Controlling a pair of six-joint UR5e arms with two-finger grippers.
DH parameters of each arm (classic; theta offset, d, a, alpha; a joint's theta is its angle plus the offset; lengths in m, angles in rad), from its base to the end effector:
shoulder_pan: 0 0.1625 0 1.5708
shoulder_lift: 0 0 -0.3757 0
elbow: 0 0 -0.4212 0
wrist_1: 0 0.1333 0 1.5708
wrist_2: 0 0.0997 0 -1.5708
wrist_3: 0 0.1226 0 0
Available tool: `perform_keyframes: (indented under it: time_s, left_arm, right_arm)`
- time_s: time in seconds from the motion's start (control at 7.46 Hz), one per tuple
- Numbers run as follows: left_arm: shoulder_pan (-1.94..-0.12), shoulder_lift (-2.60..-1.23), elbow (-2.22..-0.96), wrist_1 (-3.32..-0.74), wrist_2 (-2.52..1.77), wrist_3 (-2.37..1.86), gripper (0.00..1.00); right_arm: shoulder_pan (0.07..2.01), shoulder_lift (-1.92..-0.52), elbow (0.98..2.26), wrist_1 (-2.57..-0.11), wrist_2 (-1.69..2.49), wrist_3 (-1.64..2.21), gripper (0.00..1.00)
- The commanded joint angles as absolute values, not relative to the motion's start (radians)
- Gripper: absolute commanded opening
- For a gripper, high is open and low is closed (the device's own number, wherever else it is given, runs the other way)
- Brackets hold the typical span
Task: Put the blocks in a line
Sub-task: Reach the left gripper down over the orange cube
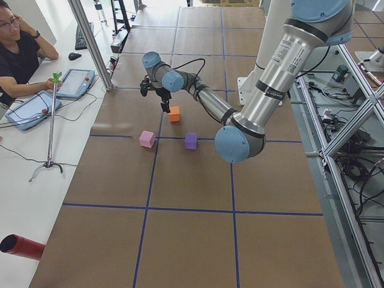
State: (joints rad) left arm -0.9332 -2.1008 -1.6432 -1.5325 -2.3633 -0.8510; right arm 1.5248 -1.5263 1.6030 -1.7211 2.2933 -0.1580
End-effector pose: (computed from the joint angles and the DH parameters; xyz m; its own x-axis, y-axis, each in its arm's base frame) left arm 0.3602 -0.5635 0.2674 0.6007 -0.0334 -0.7987 -0.0779 0.9919 -0.1000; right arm 0.0278 -0.5312 0.6046 0.7350 -0.1428 0.6628 0.1635 0.9860 0.0311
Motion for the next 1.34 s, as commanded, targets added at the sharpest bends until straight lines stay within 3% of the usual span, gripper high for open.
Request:
perform_keyframes:
  time_s: [0.0, 1.21]
  left_arm:
    - [-0.885, -2.154, -1.568, -1.580, -2.313, -0.987, 1.00]
    - [-0.778, -2.146, -1.485, -1.743, -2.209, -1.206, 1.00]
  right_arm:
    - [1.525, -1.526, 1.603, -1.721, 2.293, -0.158, 1.00]
    - [1.525, -1.526, 1.603, -1.721, 2.293, -0.158, 1.00]
